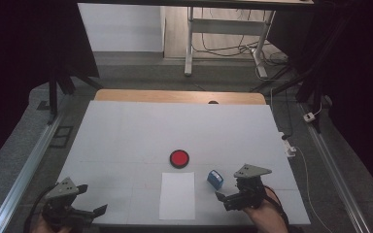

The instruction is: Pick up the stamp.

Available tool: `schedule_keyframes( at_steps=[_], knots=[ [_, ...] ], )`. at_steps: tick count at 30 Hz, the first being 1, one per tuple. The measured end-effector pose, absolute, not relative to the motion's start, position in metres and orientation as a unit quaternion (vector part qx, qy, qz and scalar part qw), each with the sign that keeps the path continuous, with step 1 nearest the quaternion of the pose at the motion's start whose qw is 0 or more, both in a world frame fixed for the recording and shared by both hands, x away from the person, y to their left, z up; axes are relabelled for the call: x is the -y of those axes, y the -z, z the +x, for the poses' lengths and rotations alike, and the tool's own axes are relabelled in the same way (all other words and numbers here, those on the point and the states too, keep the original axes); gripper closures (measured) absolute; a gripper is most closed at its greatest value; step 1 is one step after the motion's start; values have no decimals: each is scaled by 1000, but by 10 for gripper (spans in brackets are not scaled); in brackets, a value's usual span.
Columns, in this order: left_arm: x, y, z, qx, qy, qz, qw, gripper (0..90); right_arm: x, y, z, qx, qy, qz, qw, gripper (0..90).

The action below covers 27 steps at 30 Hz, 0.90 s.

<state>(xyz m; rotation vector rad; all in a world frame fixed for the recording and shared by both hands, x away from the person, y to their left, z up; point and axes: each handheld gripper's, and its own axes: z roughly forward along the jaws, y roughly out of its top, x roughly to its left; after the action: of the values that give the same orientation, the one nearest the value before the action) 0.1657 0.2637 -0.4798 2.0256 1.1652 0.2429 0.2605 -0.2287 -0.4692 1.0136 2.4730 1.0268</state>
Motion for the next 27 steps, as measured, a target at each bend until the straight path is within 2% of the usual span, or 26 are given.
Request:
schedule_keyframes(
  at_steps=[27],
  knots=[
    [-263, 480, 166, -457, -94, 796, 385, 7, 195, 495, 297, -888, -292, 328, 138, 0]
  ],
)
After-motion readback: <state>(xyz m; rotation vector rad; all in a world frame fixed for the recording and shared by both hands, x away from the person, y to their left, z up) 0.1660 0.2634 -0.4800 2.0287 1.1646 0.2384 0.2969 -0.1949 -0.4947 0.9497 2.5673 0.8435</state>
